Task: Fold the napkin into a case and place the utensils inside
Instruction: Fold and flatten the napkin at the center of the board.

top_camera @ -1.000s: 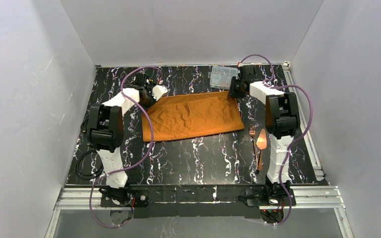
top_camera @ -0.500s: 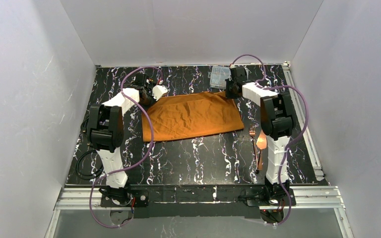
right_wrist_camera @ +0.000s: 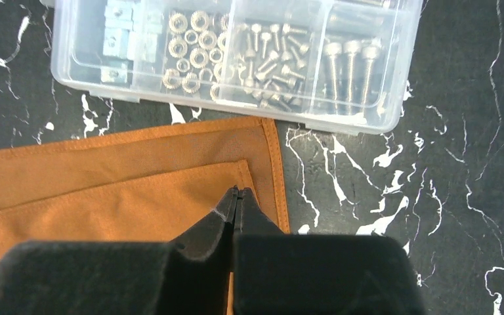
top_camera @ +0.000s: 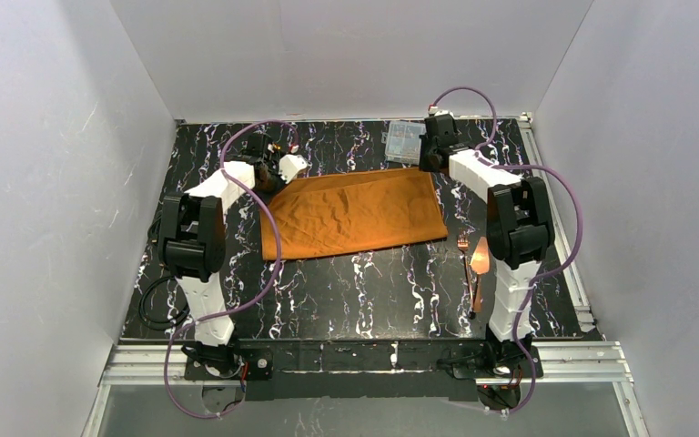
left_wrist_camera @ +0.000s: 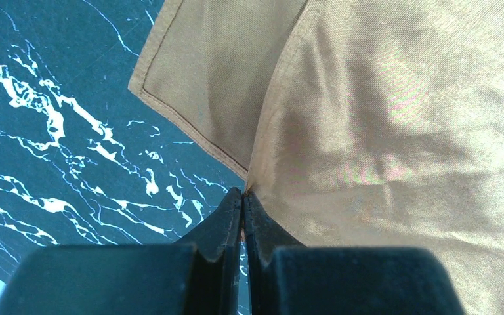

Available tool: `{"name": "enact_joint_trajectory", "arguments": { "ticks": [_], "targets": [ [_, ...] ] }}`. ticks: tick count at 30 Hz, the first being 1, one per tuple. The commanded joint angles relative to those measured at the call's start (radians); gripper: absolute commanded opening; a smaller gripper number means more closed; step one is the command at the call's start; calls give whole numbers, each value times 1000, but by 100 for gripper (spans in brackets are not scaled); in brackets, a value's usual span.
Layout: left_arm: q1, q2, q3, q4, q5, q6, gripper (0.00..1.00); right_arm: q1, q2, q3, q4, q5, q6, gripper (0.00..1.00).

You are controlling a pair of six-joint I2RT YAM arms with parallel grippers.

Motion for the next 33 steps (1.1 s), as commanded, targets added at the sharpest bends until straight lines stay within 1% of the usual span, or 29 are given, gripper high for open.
{"name": "enact_joint_trajectory", "arguments": {
  "ticks": [1,2,3,4,5,6,7,9,11,13,17,20,23,28,33],
  "targets": [
    [-5,-74,5,-13,28,-6,0,-2,-26,-8,38,33,-5,2],
    [-5,-76,6,-15,30,-7,0,-3,-18,-5,32,25,-2,3],
    [-5,-79,7,-18,33,-6,0,-2,-12,-3,32,3,-1,6],
    [-5,-81,7,-18,33,-7,0,-3,-4,-1,35,-19,-1,12],
    [-5,-84,7,-18,33,-6,0,-3,5,5,34,-40,1,22],
    [-5,-85,7,-18,35,-6,0,-2,16,19,23,-59,2,33],
    [-5,-87,7,-18,36,-7,0,2,26,31,15,-74,2,41],
    [-5,-92,9,-18,41,-12,0,22,34,41,20,-61,-10,52],
    [-5,-98,5,-18,47,-12,0,53,33,35,33,-4,-29,58],
    [-4,-112,-6,-15,51,-10,0,73,39,38,30,36,-30,60],
    [-6,-171,-68,30,88,30,0,96,50,49,9,91,25,61],
    [-10,-207,-101,59,100,64,0,121,47,31,53,105,29,61],
    [-11,-227,-103,69,94,79,0,131,78,64,29,106,24,61],
    [-12,-218,-96,71,76,85,0,132,119,93,9,96,-15,60],
    [-14,-203,-97,69,73,80,0,132,152,105,-6,109,-28,57]
  ]
}}
